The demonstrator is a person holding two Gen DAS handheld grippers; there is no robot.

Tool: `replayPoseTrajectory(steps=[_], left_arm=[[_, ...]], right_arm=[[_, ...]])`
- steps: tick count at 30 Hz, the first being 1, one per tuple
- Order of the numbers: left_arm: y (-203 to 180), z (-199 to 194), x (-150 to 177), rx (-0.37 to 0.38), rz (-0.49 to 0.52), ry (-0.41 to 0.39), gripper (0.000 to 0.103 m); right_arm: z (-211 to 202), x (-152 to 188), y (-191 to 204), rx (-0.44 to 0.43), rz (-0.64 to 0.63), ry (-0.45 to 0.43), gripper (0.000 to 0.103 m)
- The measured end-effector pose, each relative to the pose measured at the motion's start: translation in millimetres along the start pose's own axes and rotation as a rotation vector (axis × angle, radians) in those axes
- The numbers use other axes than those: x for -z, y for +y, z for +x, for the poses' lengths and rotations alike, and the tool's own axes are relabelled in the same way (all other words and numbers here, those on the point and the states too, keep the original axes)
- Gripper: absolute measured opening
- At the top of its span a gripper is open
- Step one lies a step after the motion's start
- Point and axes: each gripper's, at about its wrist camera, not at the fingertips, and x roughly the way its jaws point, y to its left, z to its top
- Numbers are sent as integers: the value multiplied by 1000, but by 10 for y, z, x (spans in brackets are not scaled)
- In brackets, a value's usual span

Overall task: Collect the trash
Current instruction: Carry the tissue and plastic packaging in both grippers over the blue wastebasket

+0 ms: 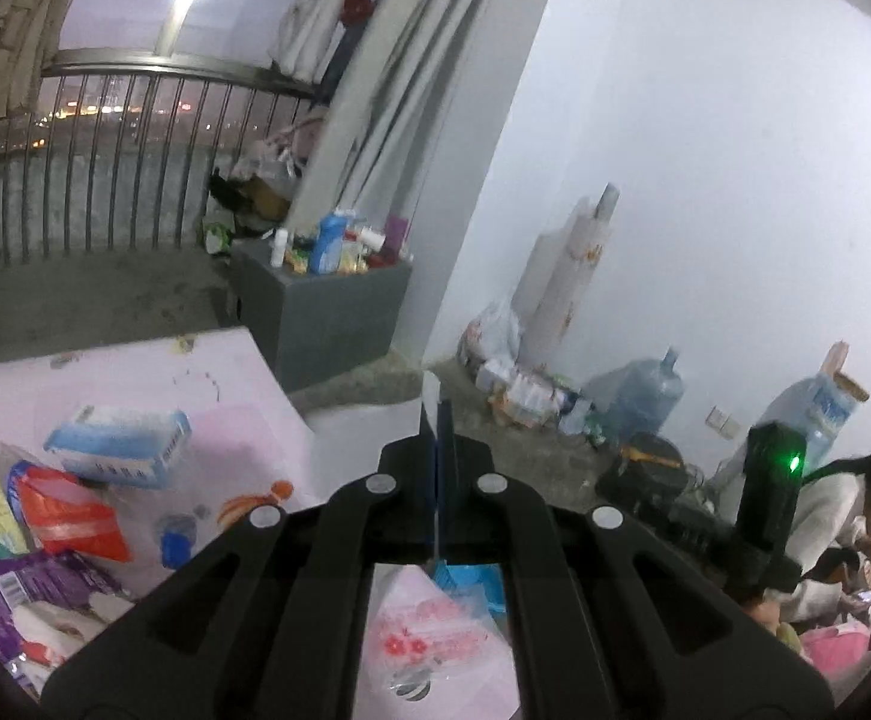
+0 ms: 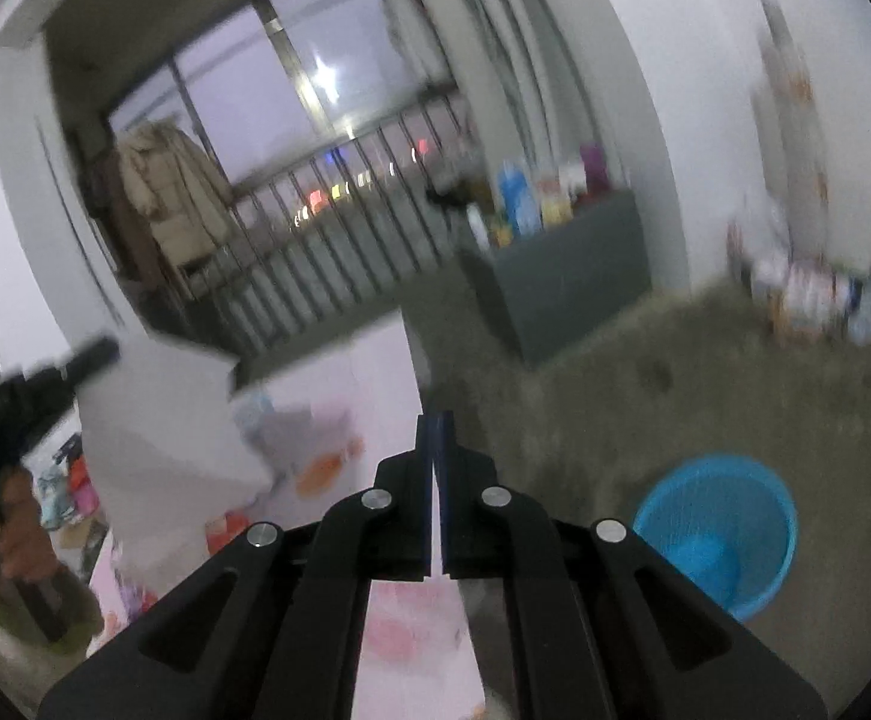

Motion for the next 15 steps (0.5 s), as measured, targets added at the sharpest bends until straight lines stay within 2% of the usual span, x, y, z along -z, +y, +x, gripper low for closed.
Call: replayPoseTrajectory(steps=[1, 2, 3, 5, 7, 11, 15], left_arm=[[2, 70, 43, -3, -7, 20, 0], [39, 127, 92, -5, -14, 39, 0], [68, 185, 145, -8, -20, 61, 0], [124, 322, 303, -16, -33, 119, 0], [164, 461, 463, -24, -46, 177, 0], [380, 765, 873, -47, -95, 309, 0], [561, 1109, 1248, -95, -135, 446, 0]], right_arm=[[132, 161, -77, -20, 28, 62, 5], [228, 266, -106, -30, 51, 96, 17], [336, 394, -157, -52, 85, 142, 43], [626, 639, -326, -104, 210, 238, 60], [879, 804, -479, -157, 299, 305, 61], [1286, 1080, -619, -163, 380, 417, 61], [1421, 1149, -558, -190, 349, 434, 45]])
